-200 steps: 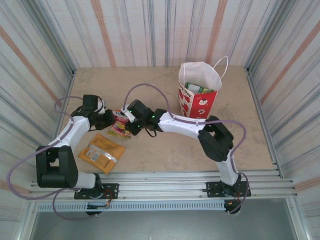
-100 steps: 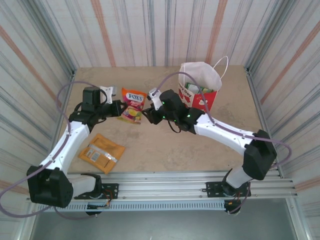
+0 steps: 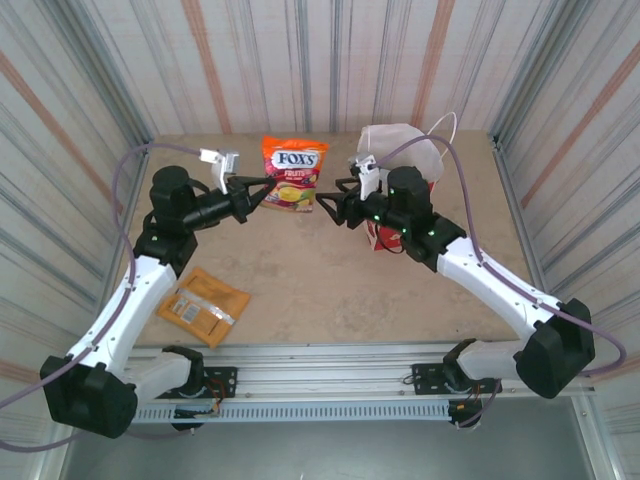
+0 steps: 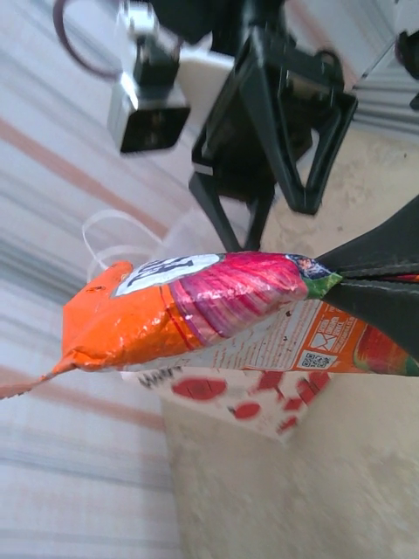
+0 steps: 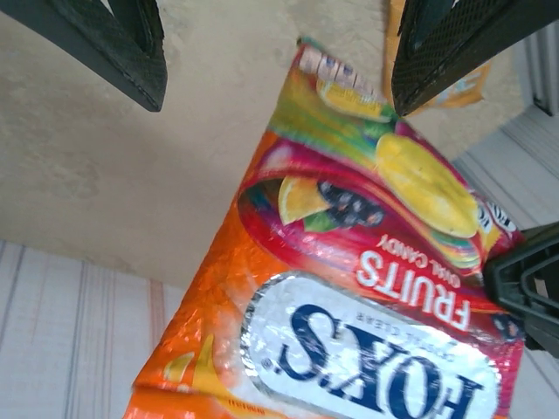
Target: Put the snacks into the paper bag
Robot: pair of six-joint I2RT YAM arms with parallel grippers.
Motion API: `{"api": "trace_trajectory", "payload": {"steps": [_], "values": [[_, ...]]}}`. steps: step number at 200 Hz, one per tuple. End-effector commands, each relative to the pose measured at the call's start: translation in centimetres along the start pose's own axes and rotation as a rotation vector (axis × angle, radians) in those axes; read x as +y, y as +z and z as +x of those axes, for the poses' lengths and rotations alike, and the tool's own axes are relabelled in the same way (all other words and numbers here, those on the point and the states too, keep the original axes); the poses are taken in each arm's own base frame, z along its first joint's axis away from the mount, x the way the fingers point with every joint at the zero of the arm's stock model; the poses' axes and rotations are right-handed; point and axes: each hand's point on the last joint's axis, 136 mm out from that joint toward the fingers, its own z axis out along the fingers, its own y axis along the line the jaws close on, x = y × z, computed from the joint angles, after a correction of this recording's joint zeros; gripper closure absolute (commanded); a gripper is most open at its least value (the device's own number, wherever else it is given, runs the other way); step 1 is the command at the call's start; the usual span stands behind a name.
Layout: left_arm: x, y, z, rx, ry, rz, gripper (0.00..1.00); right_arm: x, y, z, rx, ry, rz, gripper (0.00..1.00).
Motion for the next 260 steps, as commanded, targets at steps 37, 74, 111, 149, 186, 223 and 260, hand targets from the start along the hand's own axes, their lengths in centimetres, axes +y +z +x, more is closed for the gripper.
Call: {"api": "trace_trajectory", "payload": {"steps": [37, 74, 111, 149, 186, 223, 260], "values": [[-6.5, 0.4, -4.5, -0.126, 0.135, 0.245, 1.0, 2.3, -2.1, -4.0, -0.129, 0.031, -0.216, 0.3], [-6.5, 0.8, -4.9, -0.151, 0.134, 0.25, 1.0, 4.4, -3.1, -5.0, -0.169, 0.029, -0.383, 0.35], [-6.0, 1.6, -4.6, -0.152, 0.11, 0.255, 1.0, 5.0, -3.5, -5.4, -0.181, 0.039, -0.423, 0.54], [-5.3, 2.1, -4.0, -0.143, 0.096, 0.224, 0.99, 4.3, -4.1, -5.9, -0.193, 0.024, -0.355, 0.77], [-4.9, 2.5, -3.4, -0.124, 0.102, 0.189, 0.88, 3.6, -5.1, -6.3, -0.178, -0.019, -0.276, 0.91], [-2.9, 3.4, -2.4, -0.096, 0.072, 0.096, 0.57, 2.2, -7.3, -7.8, -0.149, -0.071, -0.204, 0.99], [-1.8, 5.2, -1.8, -0.045, 0.053, 0.036, 0.42, -0.6, -10.7, -10.4, -0.14, -0.097, -0.082, 1.0]]}}
